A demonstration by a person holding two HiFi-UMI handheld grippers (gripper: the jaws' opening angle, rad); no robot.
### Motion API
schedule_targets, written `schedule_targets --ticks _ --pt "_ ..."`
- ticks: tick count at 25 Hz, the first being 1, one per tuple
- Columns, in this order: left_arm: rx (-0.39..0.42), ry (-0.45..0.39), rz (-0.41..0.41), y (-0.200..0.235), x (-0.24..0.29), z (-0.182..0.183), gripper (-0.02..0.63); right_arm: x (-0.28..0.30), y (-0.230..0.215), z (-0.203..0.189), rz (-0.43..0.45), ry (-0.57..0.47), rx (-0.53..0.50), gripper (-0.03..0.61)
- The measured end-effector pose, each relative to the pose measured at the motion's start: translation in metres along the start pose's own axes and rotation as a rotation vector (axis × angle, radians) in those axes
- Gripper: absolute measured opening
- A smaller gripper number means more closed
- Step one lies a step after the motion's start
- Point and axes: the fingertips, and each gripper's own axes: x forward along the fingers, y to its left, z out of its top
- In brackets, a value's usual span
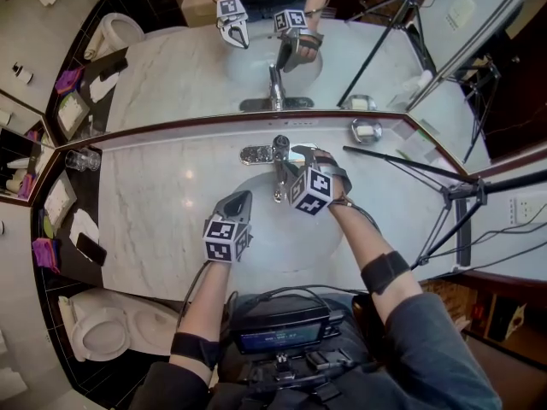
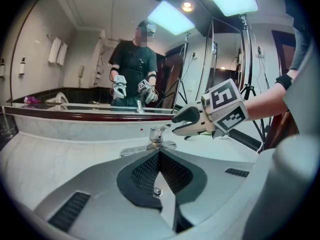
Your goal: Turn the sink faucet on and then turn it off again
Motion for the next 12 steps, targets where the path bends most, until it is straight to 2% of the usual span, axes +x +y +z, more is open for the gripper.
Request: schedule_targets --ticks 7,12 --pt "0.000 -0.012 0.010 -0.001 -0.005 0.005 0.000 -0.036 -0.009 -0.018 -0.081 -0.067 0.250 0.056" --pt "-0.009 -0.022 0.018 -0.001 -0.009 0.007 0.000 -0.061 -0.006 -0.033 -0.099 -0.114 0.433 0.020"
